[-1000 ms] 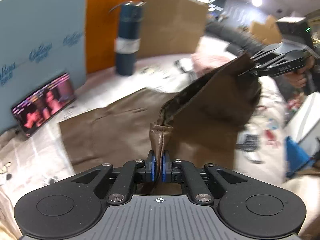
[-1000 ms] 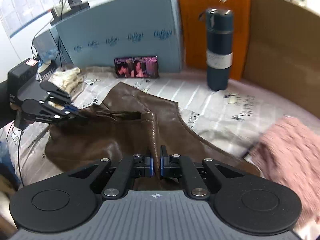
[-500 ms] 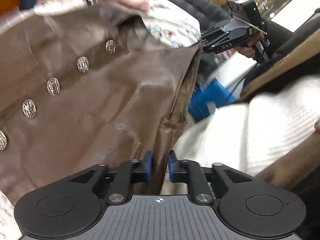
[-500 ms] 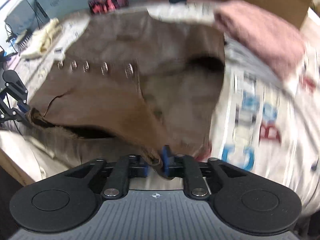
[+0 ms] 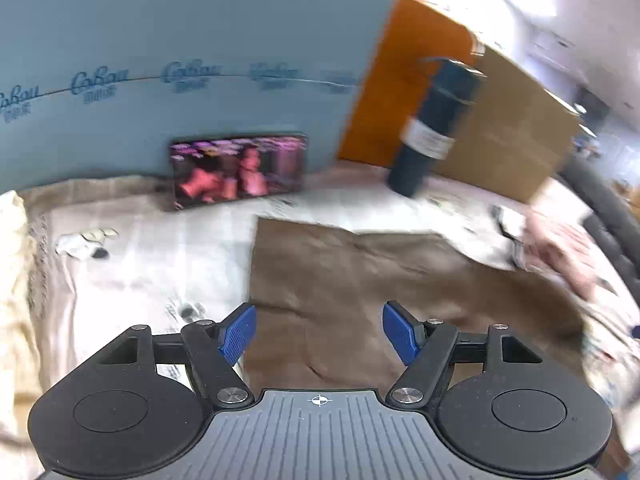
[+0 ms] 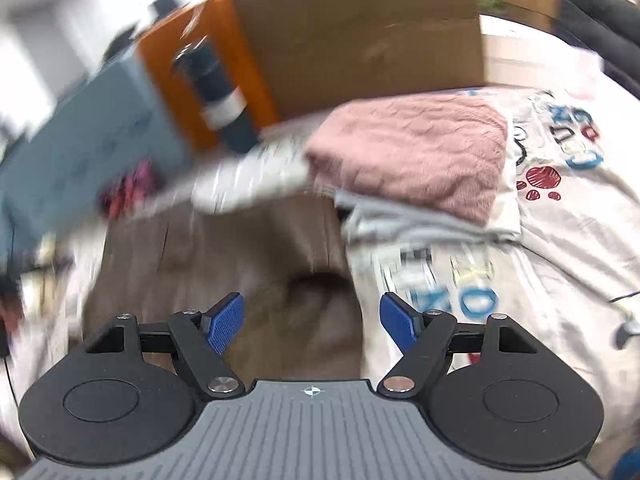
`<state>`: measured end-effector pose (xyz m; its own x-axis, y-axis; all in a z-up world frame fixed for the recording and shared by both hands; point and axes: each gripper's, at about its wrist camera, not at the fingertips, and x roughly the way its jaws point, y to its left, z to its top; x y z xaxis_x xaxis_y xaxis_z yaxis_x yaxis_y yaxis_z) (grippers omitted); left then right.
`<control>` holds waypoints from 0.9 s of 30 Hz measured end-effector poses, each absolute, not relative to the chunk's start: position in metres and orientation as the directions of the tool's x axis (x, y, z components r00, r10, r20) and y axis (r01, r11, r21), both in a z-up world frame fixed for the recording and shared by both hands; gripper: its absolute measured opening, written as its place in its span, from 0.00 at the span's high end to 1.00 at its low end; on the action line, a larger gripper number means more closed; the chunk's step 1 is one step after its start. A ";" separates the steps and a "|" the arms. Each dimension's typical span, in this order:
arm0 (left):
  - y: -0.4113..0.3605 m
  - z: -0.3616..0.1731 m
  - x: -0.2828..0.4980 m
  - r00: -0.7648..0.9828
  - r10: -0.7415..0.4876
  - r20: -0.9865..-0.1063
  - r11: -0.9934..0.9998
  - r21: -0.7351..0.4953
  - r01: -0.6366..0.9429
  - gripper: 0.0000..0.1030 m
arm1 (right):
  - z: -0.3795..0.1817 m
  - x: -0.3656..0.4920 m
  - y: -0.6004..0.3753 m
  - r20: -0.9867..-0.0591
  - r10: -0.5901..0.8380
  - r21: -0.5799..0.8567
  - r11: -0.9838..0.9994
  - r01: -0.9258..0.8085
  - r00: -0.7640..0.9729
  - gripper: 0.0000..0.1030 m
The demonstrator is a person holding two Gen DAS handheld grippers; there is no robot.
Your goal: Fold clothes
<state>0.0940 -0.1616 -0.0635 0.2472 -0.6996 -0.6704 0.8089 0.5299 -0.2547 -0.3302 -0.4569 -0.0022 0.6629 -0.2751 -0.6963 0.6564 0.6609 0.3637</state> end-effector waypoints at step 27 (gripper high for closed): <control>-0.193 -0.111 0.120 0.360 -0.730 -0.581 0.595 -0.281 0.752 0.92 | -0.071 -0.239 -0.501 -0.674 -0.305 0.490 0.497 0.716 0.673 0.84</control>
